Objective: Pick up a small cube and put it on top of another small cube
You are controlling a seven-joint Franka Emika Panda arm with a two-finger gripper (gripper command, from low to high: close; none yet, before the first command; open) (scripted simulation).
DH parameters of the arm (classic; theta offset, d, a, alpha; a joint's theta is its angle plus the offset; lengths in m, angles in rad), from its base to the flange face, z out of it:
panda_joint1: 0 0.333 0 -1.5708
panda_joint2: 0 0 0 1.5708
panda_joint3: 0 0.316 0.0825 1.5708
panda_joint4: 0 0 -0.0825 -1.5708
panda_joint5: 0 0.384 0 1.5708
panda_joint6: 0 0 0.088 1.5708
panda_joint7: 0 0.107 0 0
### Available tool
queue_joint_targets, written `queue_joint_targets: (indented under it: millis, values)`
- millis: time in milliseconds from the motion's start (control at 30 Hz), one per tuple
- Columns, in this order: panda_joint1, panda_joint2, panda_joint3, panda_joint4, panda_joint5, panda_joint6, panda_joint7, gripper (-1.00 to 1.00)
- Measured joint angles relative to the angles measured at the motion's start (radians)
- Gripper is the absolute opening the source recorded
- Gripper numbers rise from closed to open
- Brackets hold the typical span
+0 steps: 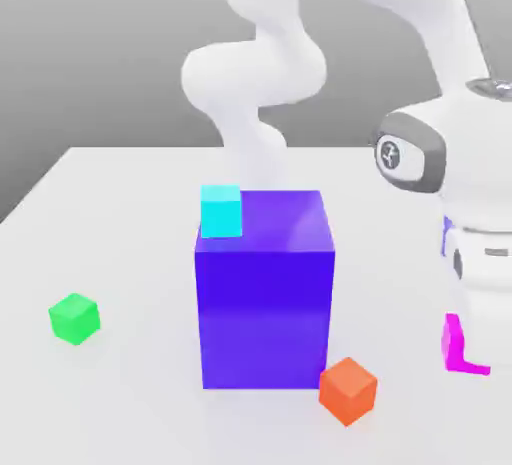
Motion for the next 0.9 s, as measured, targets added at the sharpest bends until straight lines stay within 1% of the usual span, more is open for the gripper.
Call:
queue_joint_targets:
  millis: [333,533,633,800,900]
  values:
    - [-0.361,-0.131,-0.171,-0.030,0.034,-0.026,-0.500,-1.00]
    - [-0.565,-0.199,-0.294,-0.094,0.029,-0.046,-0.770,-1.00]
    - [-0.644,-0.230,-0.362,-0.129,0.024,-0.056,-0.901,-1.00]
    - [-0.753,-0.251,-0.444,-0.275,-0.054,-0.076,-0.928,-1.00]
    - [-0.757,-0.197,-0.460,-0.297,-0.017,-0.028,-0.963,-1.00]
